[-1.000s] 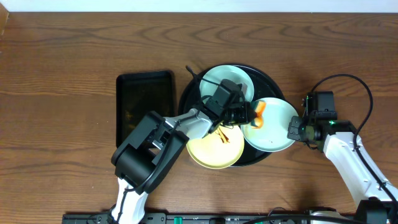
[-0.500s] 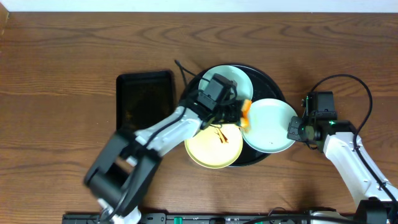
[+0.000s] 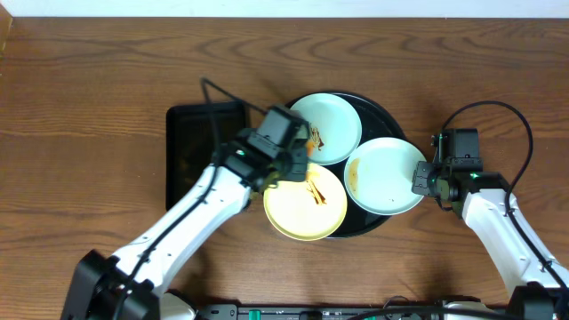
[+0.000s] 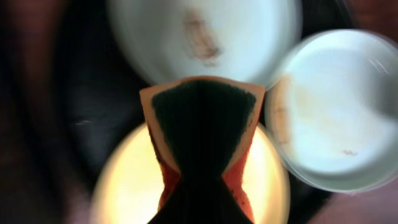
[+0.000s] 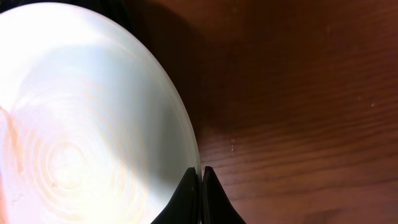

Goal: Clean dirty plates on tray and stack at the side

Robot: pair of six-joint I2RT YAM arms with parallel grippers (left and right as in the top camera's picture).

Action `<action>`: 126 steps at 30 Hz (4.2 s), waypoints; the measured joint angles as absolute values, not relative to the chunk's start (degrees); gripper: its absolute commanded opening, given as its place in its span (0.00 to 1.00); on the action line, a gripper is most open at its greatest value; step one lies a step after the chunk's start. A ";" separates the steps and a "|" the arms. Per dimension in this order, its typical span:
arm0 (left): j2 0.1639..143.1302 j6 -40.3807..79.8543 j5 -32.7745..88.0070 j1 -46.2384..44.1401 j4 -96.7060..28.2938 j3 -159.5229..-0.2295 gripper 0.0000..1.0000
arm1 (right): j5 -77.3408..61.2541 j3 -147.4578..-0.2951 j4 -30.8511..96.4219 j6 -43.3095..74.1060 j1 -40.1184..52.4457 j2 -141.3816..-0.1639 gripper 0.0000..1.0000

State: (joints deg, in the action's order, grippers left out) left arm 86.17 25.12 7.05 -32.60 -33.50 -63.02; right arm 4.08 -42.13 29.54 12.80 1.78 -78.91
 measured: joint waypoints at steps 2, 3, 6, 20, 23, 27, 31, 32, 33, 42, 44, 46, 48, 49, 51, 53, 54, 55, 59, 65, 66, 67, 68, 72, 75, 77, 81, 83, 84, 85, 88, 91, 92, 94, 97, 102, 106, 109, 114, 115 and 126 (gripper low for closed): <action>85.21 24.99 5.41 -30.37 -36.71 -63.02 0.07 | 5.06 -42.28 29.69 12.14 1.78 -77.58 0.01; 84.77 24.95 4.97 -28.88 -37.93 -63.02 0.07 | 5.96 -42.41 29.74 11.64 1.80 -76.49 0.01; 83.74 24.75 3.86 -24.88 -40.42 -63.02 0.07 | 9.21 -43.77 29.91 9.43 2.22 -72.75 0.01; 81.47 22.44 2.59 -12.47 -43.05 -63.02 0.07 | 32.40 -49.17 29.15 -4.32 15.42 -64.71 0.01; 81.47 22.44 2.59 -11.55 -43.24 -63.02 0.07 | 38.59 -49.17 28.69 -5.74 19.94 -64.71 0.01; 81.47 22.44 2.59 -11.29 -43.29 -63.02 0.08 | 41.85 -49.19 29.15 -5.41 23.22 -64.71 0.01; 81.47 22.44 2.61 -11.29 -43.31 -63.02 0.08 | 37.06 -49.19 31.38 -0.01 21.32 -64.71 0.09; 81.47 22.41 2.59 -11.29 -43.31 -63.02 0.08 | 35.18 -49.19 31.46 1.02 20.27 -64.73 0.09; 81.47 22.41 2.61 -11.29 -43.31 -63.02 0.07 | 33.08 -49.19 31.55 2.26 18.83 -64.77 0.09; 81.47 22.41 2.59 -11.29 -43.31 -63.02 0.08 | 18.55 -49.19 34.33 8.99 -0.10 -65.36 0.34; 81.47 22.41 2.59 -11.29 -43.31 -63.02 0.08 | 15.97 -49.19 34.96 9.85 -4.56 -65.69 0.34; 81.47 22.41 2.59 -11.29 -43.33 -63.02 0.08 | 13.23 -49.19 35.81 10.83 -8.78 -66.59 0.35; 81.47 22.41 2.61 -11.29 -43.33 -63.02 0.07 | 10.96 -49.19 36.64 11.86 -12.43 -68.07 0.36; 81.47 22.41 2.61 -11.29 -43.33 -63.02 0.08 | 9.72 -49.19 36.73 12.43 -13.98 -69.01 0.36; 81.47 22.41 2.61 -11.29 -43.33 -63.02 0.07 | 7.70 -49.19 36.75 13.15 -16.60 -71.42 0.37; 81.47 22.41 2.61 -11.29 -43.35 -63.02 0.07 | 5.91 -49.19 36.86 13.54 -18.46 -73.89 0.40; 81.47 22.41 2.61 -11.29 -43.42 -63.02 0.07 | 5.17 -49.19 36.86 13.91 -19.40 -75.79 0.40; 81.47 22.41 2.61 -11.29 -43.46 -63.02 0.08 | 4.14 -49.19 36.93 14.06 -20.10 -77.01 0.39; 81.47 22.41 2.59 -11.29 -43.51 -63.02 0.08 | 0.91 -49.25 36.12 14.52 -22.79 -82.81 0.32; 81.47 22.41 2.61 -11.29 -43.53 -63.02 0.07 | -1.54 -49.28 35.16 14.92 -24.21 -91.20 0.25; 81.47 22.41 2.61 -11.29 -43.53 -63.02 0.07 | -1.96 -49.28 34.61 14.92 -24.29 -92.31 0.23; 81.47 22.41 2.61 -11.29 -43.53 -63.02 0.08 | -2.46 -49.28 34.24 14.92 -24.32 -93.25 0.21; 81.47 22.41 2.61 -11.29 -43.53 -63.02 0.07 | -3.11 -49.28 33.93 14.90 -24.29 -94.13 0.20; 81.47 22.41 2.61 -11.29 -43.53 -63.02 0.07 | -4.78 -49.28 33.17 15.03 -24.29 -95.70 0.15; 81.47 22.41 2.61 -11.29 -43.53 -63.02 0.08 | -5.43 -49.32 33.21 15.33 -24.32 -96.12 0.01; 81.47 22.41 2.61 -11.29 -43.53 -63.02 0.08 | -6.22 -49.82 33.19 15.31 -24.43 -96.01 0.01; 81.47 22.41 2.61 -11.29 -43.51 -63.02 0.07 | -7.07 -50.19 33.15 15.33 -24.43 -95.88 0.01; 81.47 22.41 2.61 -11.29 -43.53 -63.02 0.07 | -7.11 -50.19 33.12 15.33 -24.45 -95.88 0.01; 81.47 22.41 2.61 -11.29 -43.53 -63.02 0.07 | -7.18 -50.19 33.15 15.33 -24.51 -95.88 0.01; 81.47 22.41 2.61 -11.29 -43.53 -63.02 0.08 | -7.33 -50.19 33.15 15.31 -24.56 -95.83 0.01; 81.47 22.41 2.61 -11.29 -43.53 -63.02 0.07 | -8.56 -50.19 33.17 14.68 -24.58 -95.20 0.01; 81.47 22.41 2.61 -11.29 -43.53 -63.02 0.08 | -9.96 -50.17 33.26 13.47 -24.56 -92.53 0.01; 81.47 22.41 2.61 -11.29 -43.51 -63.02 0.08 | -10.33 -50.17 33.28 12.99 -24.56 -91.13 0.01; 81.47 22.41 2.61 -11.29 -43.53 -63.02 0.07 | -10.90 -50.17 33.36 11.92 -24.53 -87.68 0.01; 81.47 22.41 2.61 -11.29 -43.53 -63.02 0.07 | -11.00 -50.17 33.74 10.20 -23.92 -81.91 0.01; 81.47 22.41 2.61 -11.29 -43.53 -63.02 0.07 | -11.18 -50.17 34.17 8.01 -20.27 -74.76 0.01; 81.47 22.41 2.61 -11.29 -43.51 -63.02 0.08 | -9.26 -50.17 34.17 7.07 -16.91 -71.99 0.01; 81.47 22.41 2.61 -11.29 -43.51 -63.02 0.07 | -6.20 -50.17 33.67 6.66 -12.95 -71.31 0.01; 81.47 22.41 2.61 -11.29 -43.53 -63.02 0.08 | 1.50 -50.33 32.80 5.87 -4.95 -71.29 0.01; 81.47 22.41 2.61 -11.29 -43.53 -63.02 0.08 | 3.64 -50.54 32.73 5.78 -3.05 -71.29 0.01; 81.47 22.41 2.61 -11.29 -43.51 -63.02 0.07 | 28.51 -52.03 25.98 -0.23 16.91 -71.26 0.01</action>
State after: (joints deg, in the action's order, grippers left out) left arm 81.47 22.41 2.61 -11.29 -43.51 -63.02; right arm 28.51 -52.03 25.98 -0.23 16.91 -71.26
